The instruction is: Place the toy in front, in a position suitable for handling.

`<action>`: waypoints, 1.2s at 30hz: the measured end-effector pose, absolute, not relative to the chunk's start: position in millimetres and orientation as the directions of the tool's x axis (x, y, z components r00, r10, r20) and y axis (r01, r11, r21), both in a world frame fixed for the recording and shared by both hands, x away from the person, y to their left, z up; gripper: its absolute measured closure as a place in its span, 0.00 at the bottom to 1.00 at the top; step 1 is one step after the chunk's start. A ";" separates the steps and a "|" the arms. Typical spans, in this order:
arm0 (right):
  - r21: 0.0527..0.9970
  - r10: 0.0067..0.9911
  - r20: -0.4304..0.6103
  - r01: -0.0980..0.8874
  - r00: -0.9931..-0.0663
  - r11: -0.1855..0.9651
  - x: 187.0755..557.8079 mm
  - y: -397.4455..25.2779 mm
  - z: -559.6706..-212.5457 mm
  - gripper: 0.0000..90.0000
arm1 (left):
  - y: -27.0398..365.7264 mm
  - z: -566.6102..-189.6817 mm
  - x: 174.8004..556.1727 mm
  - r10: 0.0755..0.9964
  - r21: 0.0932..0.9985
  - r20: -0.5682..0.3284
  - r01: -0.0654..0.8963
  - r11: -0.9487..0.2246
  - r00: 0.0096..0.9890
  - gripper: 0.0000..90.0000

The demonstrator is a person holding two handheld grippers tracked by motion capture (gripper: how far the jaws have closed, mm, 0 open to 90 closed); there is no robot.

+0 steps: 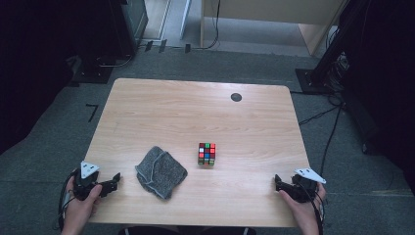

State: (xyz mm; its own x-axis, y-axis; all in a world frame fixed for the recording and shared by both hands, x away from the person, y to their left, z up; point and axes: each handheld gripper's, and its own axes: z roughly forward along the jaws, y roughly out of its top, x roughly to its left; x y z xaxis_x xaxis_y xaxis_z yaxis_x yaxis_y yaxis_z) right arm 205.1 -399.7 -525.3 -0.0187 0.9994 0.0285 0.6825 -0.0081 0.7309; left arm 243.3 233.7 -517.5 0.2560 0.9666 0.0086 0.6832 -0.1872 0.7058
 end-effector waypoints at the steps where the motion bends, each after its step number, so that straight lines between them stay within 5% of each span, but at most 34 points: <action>1: 0.730 0.999 0.030 0.683 -0.016 -0.011 205.0 -399.5 -525.2 0.13 | 233.7 -517.5 243.3 0.967 0.706 0.009 0.683 -0.187 0.256 0.13; 10: 0.733 0.999 0.050 0.680 -0.013 -0.028 205.5 -393.8 -520.3 0.13 | 233.7 -517.5 243.3 0.967 0.706 0.009 0.683 -0.187 0.256 0.13; 23: 0.824 0.964 0.122 0.565 -0.236 0.034 213.0 -323.9 -485.4 0.14 | 233.5 -517.5 243.5 0.967 0.706 0.008 0.684 -0.187 0.255 0.13; 36: 0.826 0.953 0.132 0.562 -0.272 0.046 228.7 -262.9 -478.9 0.13 | 233.4 -517.5 243.7 0.967 0.705 0.009 0.684 -0.187 0.255 0.13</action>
State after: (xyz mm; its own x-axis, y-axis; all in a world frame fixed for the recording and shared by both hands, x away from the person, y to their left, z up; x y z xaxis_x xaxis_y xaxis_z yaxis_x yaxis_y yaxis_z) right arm 228.7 -262.9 -478.9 -0.2716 0.9534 0.1318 0.5621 0.0460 0.8258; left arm 243.7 233.4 -517.5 0.2549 0.9669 0.0086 0.6841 -0.1867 0.7050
